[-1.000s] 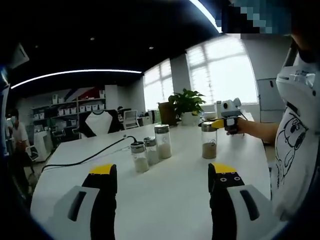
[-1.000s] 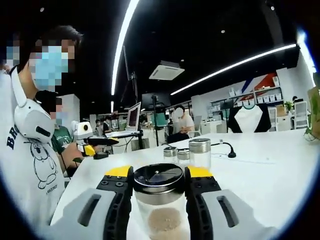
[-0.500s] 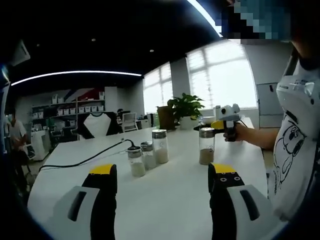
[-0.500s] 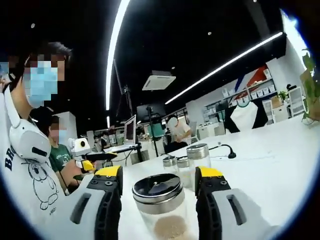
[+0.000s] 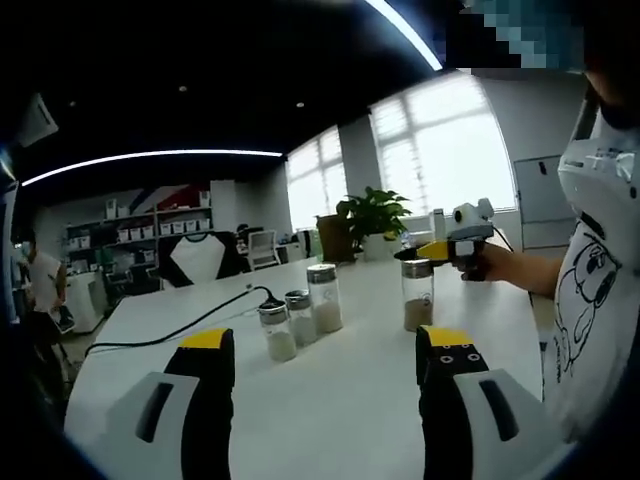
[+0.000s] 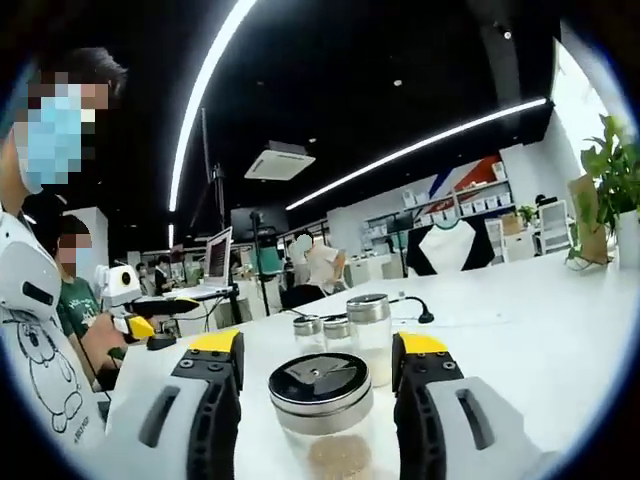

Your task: Rotate the seasoning bottle until the label or dispensing opening points toward the visible target arrow and the bottle remains upright within the marked orientation range

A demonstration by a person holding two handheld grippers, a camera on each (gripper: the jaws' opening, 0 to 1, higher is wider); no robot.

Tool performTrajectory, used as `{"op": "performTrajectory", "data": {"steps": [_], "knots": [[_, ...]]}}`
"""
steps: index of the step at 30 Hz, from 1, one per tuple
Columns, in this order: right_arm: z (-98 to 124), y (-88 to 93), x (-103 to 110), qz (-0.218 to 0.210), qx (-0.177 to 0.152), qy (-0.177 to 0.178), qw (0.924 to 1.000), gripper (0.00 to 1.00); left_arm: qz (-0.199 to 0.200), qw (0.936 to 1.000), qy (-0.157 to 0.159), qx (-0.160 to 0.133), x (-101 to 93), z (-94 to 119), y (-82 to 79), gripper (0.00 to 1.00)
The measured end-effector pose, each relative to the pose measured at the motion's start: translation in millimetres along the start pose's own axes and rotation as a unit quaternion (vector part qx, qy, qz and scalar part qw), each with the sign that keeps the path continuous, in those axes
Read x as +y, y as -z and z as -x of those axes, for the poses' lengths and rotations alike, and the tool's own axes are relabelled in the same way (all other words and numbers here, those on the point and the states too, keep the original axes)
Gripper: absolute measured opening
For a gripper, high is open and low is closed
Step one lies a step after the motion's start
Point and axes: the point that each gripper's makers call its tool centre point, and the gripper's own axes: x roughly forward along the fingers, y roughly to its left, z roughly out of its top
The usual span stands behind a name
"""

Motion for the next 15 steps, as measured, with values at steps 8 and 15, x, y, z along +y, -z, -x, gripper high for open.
{"op": "performTrajectory", "data": {"steps": [8,15], "knots": [[0,2.8,1,0.015,0.013,-0.008,0.9998,0.40,-0.003,0.9999,-0.012,0.010,5.7,8,4.2,0.78],[1,5.1,7,0.017,0.025,-0.063,0.9976,0.40,0.024,0.9994,0.014,-0.021,1.3,7,-10.3,0.77]]}}
